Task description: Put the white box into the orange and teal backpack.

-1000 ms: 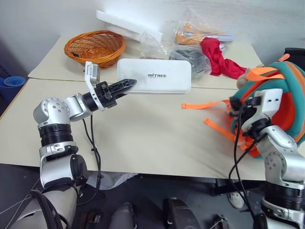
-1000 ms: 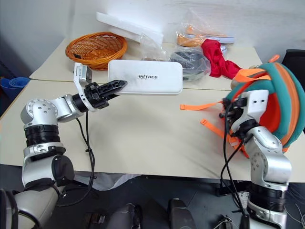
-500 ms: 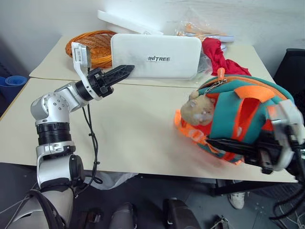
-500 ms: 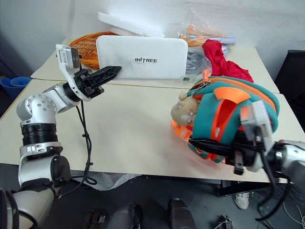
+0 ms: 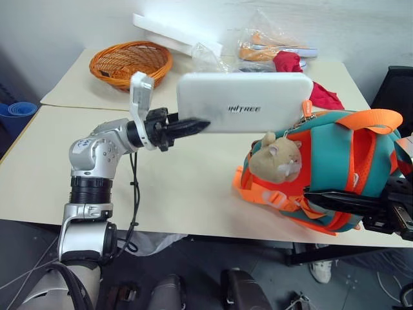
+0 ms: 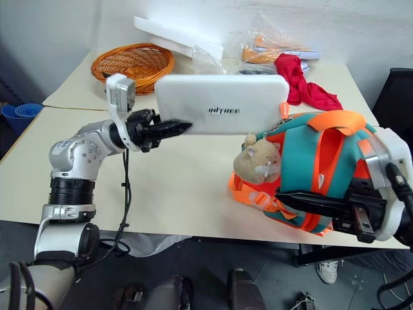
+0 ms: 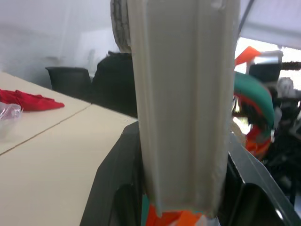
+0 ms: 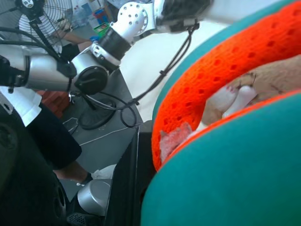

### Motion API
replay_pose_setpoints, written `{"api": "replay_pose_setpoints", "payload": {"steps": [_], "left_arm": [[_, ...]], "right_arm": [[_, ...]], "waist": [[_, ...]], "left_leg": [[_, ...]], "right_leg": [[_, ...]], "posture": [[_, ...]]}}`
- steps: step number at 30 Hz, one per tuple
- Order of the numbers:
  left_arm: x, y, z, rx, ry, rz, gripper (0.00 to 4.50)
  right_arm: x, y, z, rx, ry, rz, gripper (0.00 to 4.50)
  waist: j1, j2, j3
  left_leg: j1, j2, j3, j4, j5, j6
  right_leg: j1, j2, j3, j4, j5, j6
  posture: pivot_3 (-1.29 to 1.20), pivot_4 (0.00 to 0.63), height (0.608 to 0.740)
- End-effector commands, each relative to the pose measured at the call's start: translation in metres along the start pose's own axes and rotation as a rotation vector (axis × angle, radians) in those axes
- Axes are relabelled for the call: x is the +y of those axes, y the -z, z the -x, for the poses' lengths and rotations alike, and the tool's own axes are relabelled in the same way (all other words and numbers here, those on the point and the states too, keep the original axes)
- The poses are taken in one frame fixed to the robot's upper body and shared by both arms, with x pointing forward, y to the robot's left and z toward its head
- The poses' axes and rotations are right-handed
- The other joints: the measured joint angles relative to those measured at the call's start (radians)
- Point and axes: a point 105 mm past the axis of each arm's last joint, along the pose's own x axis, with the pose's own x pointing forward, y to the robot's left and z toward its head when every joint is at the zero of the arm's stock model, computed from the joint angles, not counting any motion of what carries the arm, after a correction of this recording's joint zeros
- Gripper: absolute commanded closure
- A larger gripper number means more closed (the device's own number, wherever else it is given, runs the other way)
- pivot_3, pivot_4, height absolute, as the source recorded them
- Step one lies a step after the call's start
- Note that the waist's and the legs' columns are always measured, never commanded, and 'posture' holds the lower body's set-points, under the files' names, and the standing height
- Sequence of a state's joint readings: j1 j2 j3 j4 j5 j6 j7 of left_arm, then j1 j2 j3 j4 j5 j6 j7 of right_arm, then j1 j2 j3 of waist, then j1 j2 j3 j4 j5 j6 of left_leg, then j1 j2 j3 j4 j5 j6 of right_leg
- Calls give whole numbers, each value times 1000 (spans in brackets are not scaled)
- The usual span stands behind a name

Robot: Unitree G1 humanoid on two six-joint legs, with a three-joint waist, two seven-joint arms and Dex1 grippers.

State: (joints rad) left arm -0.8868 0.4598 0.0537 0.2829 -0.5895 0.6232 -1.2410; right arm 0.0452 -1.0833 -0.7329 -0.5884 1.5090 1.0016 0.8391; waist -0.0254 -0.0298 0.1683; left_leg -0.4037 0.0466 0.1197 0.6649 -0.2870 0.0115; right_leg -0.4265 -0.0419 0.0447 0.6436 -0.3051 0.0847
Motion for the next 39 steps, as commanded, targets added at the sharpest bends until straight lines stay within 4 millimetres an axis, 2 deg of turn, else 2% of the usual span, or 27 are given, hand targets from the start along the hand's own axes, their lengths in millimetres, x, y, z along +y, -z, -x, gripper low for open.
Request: {"api": "replay_pose_setpoints", "payload": {"steps": [1, 4, 8, 11, 15, 18, 20, 22, 26, 29, 35, 39], "left_arm": [[0, 0, -1, 96, 48, -98, 3050], [4, -10, 2, 83, 60, -103, 3050], [8, -40, 9, -10, 74, -62, 3050], [-1, -54, 14, -41, 139, -11, 3050], [-3, -34, 9, 58, 156, -61, 3050], [6, -21, 1, 110, 118, -129, 3050], [12, -22, -6, 91, 95, -163, 3050], [13, -37, -7, 21, 99, -135, 3050], [14, -53, -1, -24, 104, -117, 3050], [15, -54, 1, -20, 99, -115, 3050], [18, -41, -9, 29, 110, -154, 3050], [18, -20, -20, 125, 144, -202, 3050]], "right_arm": [[-9, -4, 5, -24, 53, 22, 4473], [-16, -1, 7, -17, 81, 16, 4473], [-26, 4, 12, -13, 128, 0, 4473], [-26, 5, 15, -11, 138, -2, 4473], [-26, 1, 15, -21, 139, 3, 4473], [-24, -3, 14, -25, 133, 7, 4473], [-22, -3, 14, -23, 123, 3, 4473], [-18, -4, 15, -15, 110, -5, 4473], [-2, -8, 19, -16, 50, -19, 4473], [0, -8, 20, -11, 62, -17, 4473], [-2, -5, 19, -15, 73, -19, 4473], [-1, -6, 18, -16, 67, -17, 4473]], "waist": [[3, 0, 0], [7, 0, 0], [9, -1, 0], [6, -1, 0], [1, -1, 0], [1, -1, 0], [3, -1, 0], [8, -1, 0], [17, -1, 1], [19, -1, 1], [23, -1, 1], [24, -1, 1]], "left_leg": [[0, 0, 0, 0, 0, 0], [-1, -1, 0, 0, -1, 2], [-3, 0, 0, 1, -2, 4], [-3, 0, 0, 0, -2, 4], [-2, 0, 0, 1, -1, 3], [-2, 0, 0, 1, -1, 3], [-2, 0, 0, 1, -1, 3], [-2, 0, 0, 1, -1, 3], [-3, 0, 0, 1, -1, 4], [-3, 0, 0, 1, -1, 4], [-2, 0, 0, 1, -1, 4], [-3, 0, 0, 1, -1, 4]], "right_leg": [[0, 0, 0, 0, 0, 0], [0, 0, 0, -1, 0, 0], [-1, 0, 0, -2, 0, 1], [-1, 1, 0, -3, 0, 1], [-1, 1, 0, -2, 0, 1], [-1, 0, 0, 0, 0, 1], [-1, 0, 0, -1, 0, 1], [-1, 0, 0, -1, 0, 1], [-1, 0, 0, -2, 0, 1], [-1, 1, 0, -2, 0, 1], [-1, 1, 0, -1, 0, 1], [-1, 1, 0, -2, 0, 1]], "posture": [[0, 150, 740], [0, 150, 740], [0, 150, 740], [0, 150, 740], [0, 150, 740], [0, 150, 740], [0, 150, 740], [0, 150, 740], [0, 150, 740], [0, 150, 740], [0, 150, 740], [0, 150, 740]]}}
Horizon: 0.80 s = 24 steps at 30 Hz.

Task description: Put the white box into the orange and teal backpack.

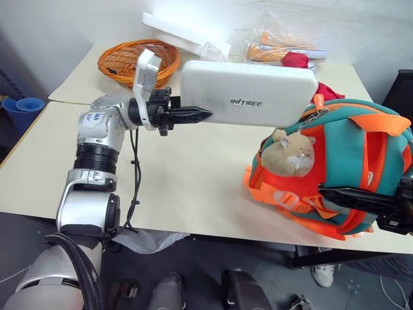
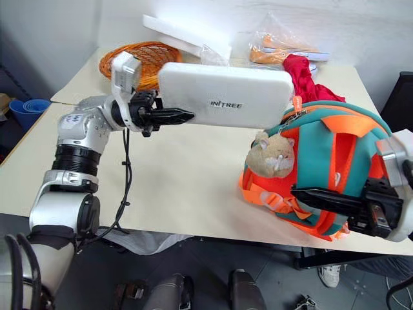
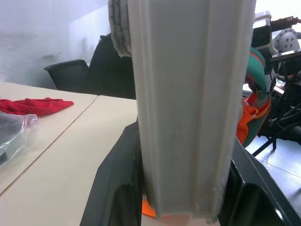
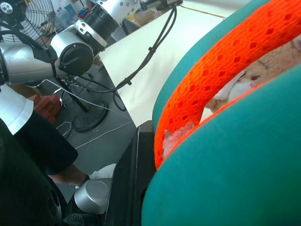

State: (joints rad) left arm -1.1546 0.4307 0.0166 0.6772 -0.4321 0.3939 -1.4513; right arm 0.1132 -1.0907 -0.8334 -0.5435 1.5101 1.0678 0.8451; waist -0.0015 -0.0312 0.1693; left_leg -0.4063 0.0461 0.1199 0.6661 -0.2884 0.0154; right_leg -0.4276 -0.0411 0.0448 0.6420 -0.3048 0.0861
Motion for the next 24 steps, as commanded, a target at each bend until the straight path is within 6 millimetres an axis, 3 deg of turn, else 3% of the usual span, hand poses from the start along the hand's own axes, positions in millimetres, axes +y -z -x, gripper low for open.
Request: {"api": "replay_pose_setpoints", "payload": {"steps": [1, 6, 12, 15, 17, 21, 24], "left_arm": [[-3, 9, -10, 93, 47, -103, 3050], [-2, 31, -23, 216, 85, -210, 3050], [-5, 34, -51, 275, 194, -292, 3050], [-9, 30, -87, 237, 241, -307, 3050], [-15, 31, -122, 207, 264, -300, 3050], [-17, 44, -163, 231, 201, -344, 1835], [-3, 36, -142, 219, 115, -322, 896]], "right_arm": [[6, -8, 1, -24, -16, 41, 4473], [5, -10, 3, -23, -16, 42, 4473], [1, -9, 0, -19, -23, 53, 4473], [-5, -9, -6, -32, -18, 68, 4473], [-11, -7, -13, -42, -2, 81, 4473], [-20, -3, -21, -65, 41, 91, 4500], [-21, 1, -21, -77, 63, 84, 4500]], "waist": [[0, 0, 0], [1, 0, 0], [0, 0, 0], [1, 0, 0], [4, 0, 0], [7, 0, 0], [-7, -1, 0]], "left_leg": [[0, 0, 0, 0, 0, 0], [0, 0, 0, 0, 0, 0], [0, 0, 0, 0, 0, 1], [0, -1, 0, 0, -1, 1], [0, -2, 0, 0, -1, 2], [-3, -4, 0, 1, -2, 5], [-2, -5, 0, 0, -2, 6]], "right_leg": [[0, 0, 0, 0, 0, 0], [0, 0, 0, 0, 0, 0], [0, 1, 0, -1, 0, 0], [0, 3, 0, -1, 0, 0], [0, 4, 0, -1, 0, 1], [0, 2, 1, -3, 0, 4], [-1, 0, 6, -2, 0, 6]], "posture": [[0, 150, 740], [0, 150, 740], [0, 150, 740], [0, 150, 740], [0, 150, 740], [0, 150, 740], [0, 150, 740]]}}
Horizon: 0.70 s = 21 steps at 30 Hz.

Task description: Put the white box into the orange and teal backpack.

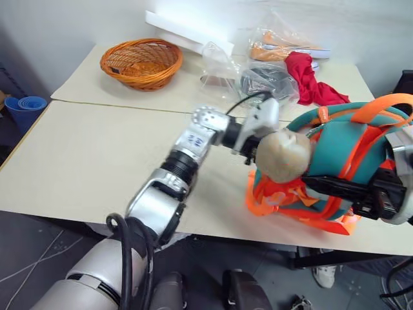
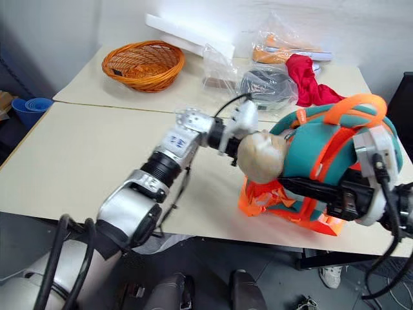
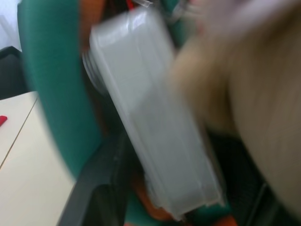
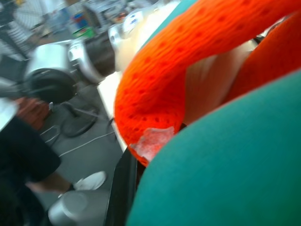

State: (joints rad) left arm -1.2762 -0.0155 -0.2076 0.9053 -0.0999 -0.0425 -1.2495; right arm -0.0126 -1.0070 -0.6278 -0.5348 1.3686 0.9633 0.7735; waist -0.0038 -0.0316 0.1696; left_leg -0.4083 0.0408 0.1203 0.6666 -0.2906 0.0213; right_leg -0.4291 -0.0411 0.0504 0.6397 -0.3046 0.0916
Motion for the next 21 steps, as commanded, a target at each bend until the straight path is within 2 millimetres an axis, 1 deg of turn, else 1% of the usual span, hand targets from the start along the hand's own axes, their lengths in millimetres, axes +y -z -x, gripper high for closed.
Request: {"api": "replay_pose_setpoints", "payload": {"steps": [1, 2, 3, 4, 5, 7, 8, 9, 10, 12, 14, 15, 17, 21], "left_arm": [[18, -11, 39, 13, -117, -34, 754], [17, -9, 56, 11, -131, -18, 347], [15, -10, 73, -2, -128, 2, 163], [12, -10, 83, -13, -123, 15, 43], [6, -13, 98, -40, -101, 38, 43], [-6, -18, 117, -75, -61, 71, 43], [-11, -24, 129, -100, -44, 98, 43], [-15, -29, 135, -115, -33, 116, 43], [-17, -35, 139, -132, -31, 123, 43], [-11, -51, 134, -187, -77, 120, 43], [-14, -60, 117, -215, -55, 118, 43], [-17, -61, 112, -216, -43, 119, 43], [-24, -60, 92, -207, -3, 131, 43], [-33, -53, 68, -173, 41, 144, 43]], "right_arm": [[3, -4, 2, -31, 21, 35, 4500], [4, -2, 2, -34, 28, 32, 4500], [4, -1, 3, -36, 33, 29, 4500], [5, 0, 3, -37, 37, 27, 4500], [5, 1, 4, -40, 41, 24, 4500], [6, 3, 5, -45, 48, 19, 4500], [6, 4, 5, -47, 50, 16, 4500], [6, 5, 5, -48, 52, 15, 4500], [7, 5, 5, -49, 53, 13, 4500], [7, 7, 5, -50, 53, 11, 4500], [7, 8, 4, -54, 53, 8, 4500], [7, 8, 3, -55, 53, 7, 4500], [7, 8, 2, -59, 51, 8, 4500], [6, 6, 2, -69, 52, 12, 4500]], "waist": [[-10, 0, 0], [-17, 0, 0], [-26, 0, 0], [-30, 0, 0], [-32, 1, 0], [-30, 1, 0], [-27, 1, 0], [-26, 1, 0], [-24, 1, 0], [-16, 1, 0], [-2, 1, 0], [4, 1, 0], [7, 1, 0], [-2, 1, 0]], "left_leg": [[2, 0, -1, -1, 0, 0], [4, -1, -2, -1, 0, 0], [5, 0, -3, -1, 0, -1], [5, 1, -4, -2, 1, -2], [6, 2, -4, -2, 1, -2], [7, 4, -4, -2, 1, -4], [7, 4, -4, -2, 1, -5], [6, 4, -5, -2, 2, -6], [5, 5, -5, -1, 1, -7], [4, 4, -6, 1, 1, -7], [4, 3, -6, 2, 0, -5], [4, 3, -6, 3, 0, -5], [3, 2, -6, 5, -1, -4], [4, 2, -5, 5, -1, -4]], "right_leg": [[0, 0, 4, 1, 0, 0], [0, 1, 6, 3, 0, 0], [0, 2, 6, 4, 0, 0], [0, 3, 7, 5, 0, 0], [0, 4, 7, 6, 0, -1], [0, 6, 7, 7, -1, -2], [0, 7, 7, 7, -1, -2], [0, 11, 7, 7, -1, -3], [0, 12, 7, 7, -1, -3], [0, 12, 6, 6, -1, -3], [1, 11, 6, 6, -1, -2], [2, 10, 7, 5, 0, -1], [2, 10, 7, 5, 0, 0], [2, 11, 9, 5, 0, 0]], "posture": [[0, 150, 740], [0, 150, 740], [0, 150, 740], [0, 150, 740], [0, 150, 740], [0, 150, 740], [0, 150, 740], [0, 150, 740], [0, 150, 740], [0, 150, 740], [0, 150, 740], [0, 150, 740], [0, 150, 740], [0, 150, 740]]}}
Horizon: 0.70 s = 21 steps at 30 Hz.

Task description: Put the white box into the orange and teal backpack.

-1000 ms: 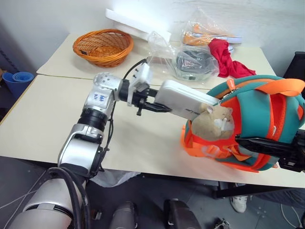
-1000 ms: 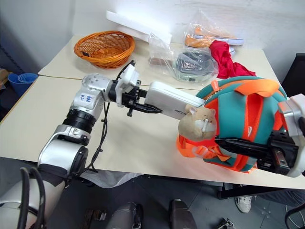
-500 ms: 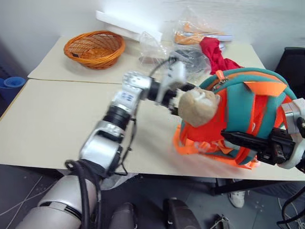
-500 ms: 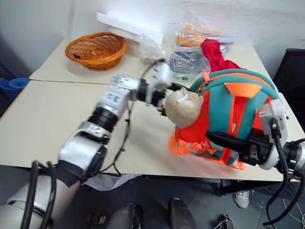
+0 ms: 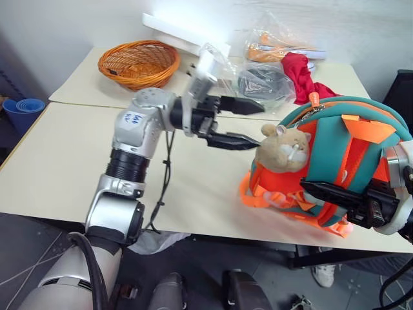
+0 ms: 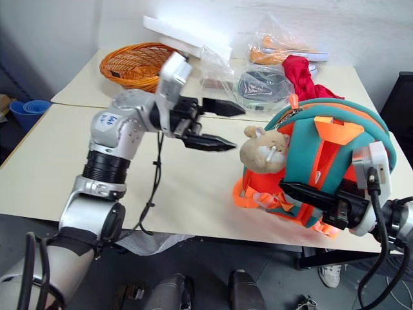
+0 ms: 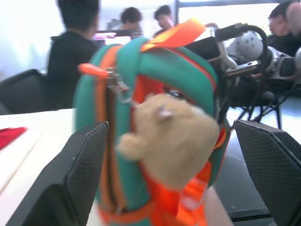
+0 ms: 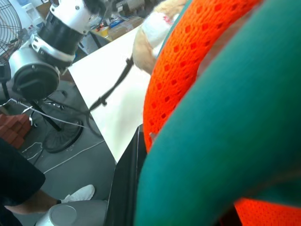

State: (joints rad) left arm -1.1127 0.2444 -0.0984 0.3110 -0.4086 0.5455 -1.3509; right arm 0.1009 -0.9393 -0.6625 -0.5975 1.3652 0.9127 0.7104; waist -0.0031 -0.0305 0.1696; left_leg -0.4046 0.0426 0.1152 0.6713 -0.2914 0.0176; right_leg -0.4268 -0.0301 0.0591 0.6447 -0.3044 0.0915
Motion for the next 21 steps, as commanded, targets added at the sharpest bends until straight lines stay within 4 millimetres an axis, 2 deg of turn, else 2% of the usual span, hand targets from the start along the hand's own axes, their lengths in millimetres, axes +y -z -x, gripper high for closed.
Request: {"api": "replay_pose_setpoints", "payload": {"steps": [1, 4, 9, 15, 18, 21], "left_arm": [[-7, 2, -17, 31, 30, -26, 43], [-4, 12, -25, 69, 1, -31, 43], [13, 29, -25, 134, -96, -37, 1489], [23, 25, -15, 110, -138, -25, 3354], [31, 18, 3, 112, -178, -38, 4148], [47, 15, 27, 165, -271, -76, 4487]], "right_arm": [[6, -7, -2, -35, -20, 35, 4500], [5, -7, -2, -43, -12, 38, 4500], [7, -6, -3, -71, -3, 29, 4500], [5, -4, 0, -83, 25, 22, 4500], [4, -3, 5, -86, 47, 18, 4500], [3, -2, 11, -85, 68, 12, 4500]], "waist": [[-5, 0, 0], [-5, 0, 0], [0, 0, 0], [0, 0, 0], [-1, 0, 0], [-3, 0, 0]], "left_leg": [[0, 1, 1, 0, 0, 0], [1, 2, 0, -1, 0, -1], [2, 2, 0, -1, 0, -1], [1, 2, 0, -1, 0, -1], [1, 2, 0, -1, 0, -1], [1, 2, 1, -1, 0, -1]], "right_leg": [[0, 1, 1, 0, 0, 0], [-1, 3, 1, 1, 0, -1], [0, 2, 1, 1, 0, -1], [-1, 2, 1, 1, 0, -1], [-1, 2, 1, 1, 0, -1], [-1, 3, 1, 1, 0, -1]], "posture": [[0, 150, 740], [0, 150, 740], [0, 150, 740], [0, 150, 740], [0, 150, 740], [0, 150, 740]]}}
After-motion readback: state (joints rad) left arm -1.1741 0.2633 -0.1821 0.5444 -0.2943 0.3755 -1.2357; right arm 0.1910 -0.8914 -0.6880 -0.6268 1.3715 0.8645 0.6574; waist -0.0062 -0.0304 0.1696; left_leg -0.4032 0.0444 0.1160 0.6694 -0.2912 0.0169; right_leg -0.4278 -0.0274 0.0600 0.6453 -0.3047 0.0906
